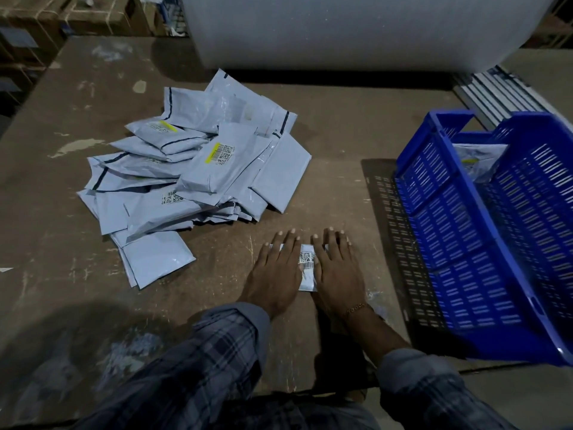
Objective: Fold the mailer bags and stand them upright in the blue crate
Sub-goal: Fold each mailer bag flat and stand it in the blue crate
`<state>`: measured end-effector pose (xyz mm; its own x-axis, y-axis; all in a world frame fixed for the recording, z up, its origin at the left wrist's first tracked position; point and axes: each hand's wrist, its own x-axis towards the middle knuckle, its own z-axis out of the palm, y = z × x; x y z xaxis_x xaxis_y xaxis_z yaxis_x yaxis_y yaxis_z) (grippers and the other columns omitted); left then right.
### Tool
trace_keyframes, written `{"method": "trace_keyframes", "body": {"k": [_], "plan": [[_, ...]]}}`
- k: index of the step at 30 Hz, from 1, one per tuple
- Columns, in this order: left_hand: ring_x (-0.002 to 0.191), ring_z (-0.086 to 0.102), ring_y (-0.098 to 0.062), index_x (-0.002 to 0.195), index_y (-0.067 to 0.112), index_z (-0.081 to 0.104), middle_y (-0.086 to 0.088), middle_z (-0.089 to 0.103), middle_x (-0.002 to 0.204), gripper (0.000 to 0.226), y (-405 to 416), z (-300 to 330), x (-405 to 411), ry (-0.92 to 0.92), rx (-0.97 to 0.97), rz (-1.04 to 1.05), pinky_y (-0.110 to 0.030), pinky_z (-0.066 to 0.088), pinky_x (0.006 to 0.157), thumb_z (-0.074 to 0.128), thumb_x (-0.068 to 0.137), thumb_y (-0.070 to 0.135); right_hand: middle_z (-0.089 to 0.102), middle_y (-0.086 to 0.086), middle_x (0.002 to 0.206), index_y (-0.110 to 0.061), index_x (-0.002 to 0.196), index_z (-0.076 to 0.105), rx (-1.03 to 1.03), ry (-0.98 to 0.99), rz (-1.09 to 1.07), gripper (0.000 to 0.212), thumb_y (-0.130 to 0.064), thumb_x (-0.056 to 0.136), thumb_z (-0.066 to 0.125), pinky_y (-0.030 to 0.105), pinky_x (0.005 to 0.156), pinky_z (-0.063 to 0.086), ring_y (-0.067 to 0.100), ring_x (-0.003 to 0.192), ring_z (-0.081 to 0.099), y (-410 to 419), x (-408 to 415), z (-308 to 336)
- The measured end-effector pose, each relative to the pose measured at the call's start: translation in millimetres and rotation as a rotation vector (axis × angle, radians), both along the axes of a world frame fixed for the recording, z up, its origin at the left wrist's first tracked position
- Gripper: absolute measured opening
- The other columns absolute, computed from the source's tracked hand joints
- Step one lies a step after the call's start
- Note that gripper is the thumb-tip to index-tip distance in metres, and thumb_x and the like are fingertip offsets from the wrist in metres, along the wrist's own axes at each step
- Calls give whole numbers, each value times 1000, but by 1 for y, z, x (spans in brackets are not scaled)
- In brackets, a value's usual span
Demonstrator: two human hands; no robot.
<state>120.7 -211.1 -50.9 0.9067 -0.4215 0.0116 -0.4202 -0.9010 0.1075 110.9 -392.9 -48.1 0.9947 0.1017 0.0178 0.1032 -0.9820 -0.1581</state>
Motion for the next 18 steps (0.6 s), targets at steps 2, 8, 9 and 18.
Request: {"method": "trace_keyframes", "body": {"k": [2, 8, 9, 18], "plan": [[160, 19, -35, 166, 7, 24, -14, 18, 174, 64, -1, 2, 0, -12, -6, 16, -53, 25, 127, 20, 110, 37, 28, 17, 167, -15, 159, 37, 12, -27, 20, 58, -34, 105, 27, 55, 125, 21, 41, 154, 23, 1, -10, 0], [159, 20, -39, 165, 3, 24, -18, 18, 174, 66, -4, 4, 1, 1, 8, -6, -57, 26, 125, 20, 108, 37, 26, 12, 169, -17, 161, 33, 17, -28, 4, 57, -32, 106, 29, 50, 127, 18, 35, 156, 22, 0, -6, -3], [158, 23, -39, 164, 3, 27, -18, 21, 173, 66, -5, 5, 0, 2, 13, -21, -58, 27, 125, 22, 107, 37, 24, 12, 169, -18, 161, 31, 20, -19, 1, 57, -33, 106, 27, 50, 128, 17, 34, 157, 19, 0, -3, -2], [162, 14, -33, 167, 6, 18, -12, 17, 175, 66, -1, 6, 6, 51, -75, -6, -51, 26, 127, 15, 110, 39, 27, 18, 167, -8, 160, 33, 57, -31, -31, 59, -30, 105, 30, 48, 126, 15, 37, 155, 22, 5, -21, -4]]}}
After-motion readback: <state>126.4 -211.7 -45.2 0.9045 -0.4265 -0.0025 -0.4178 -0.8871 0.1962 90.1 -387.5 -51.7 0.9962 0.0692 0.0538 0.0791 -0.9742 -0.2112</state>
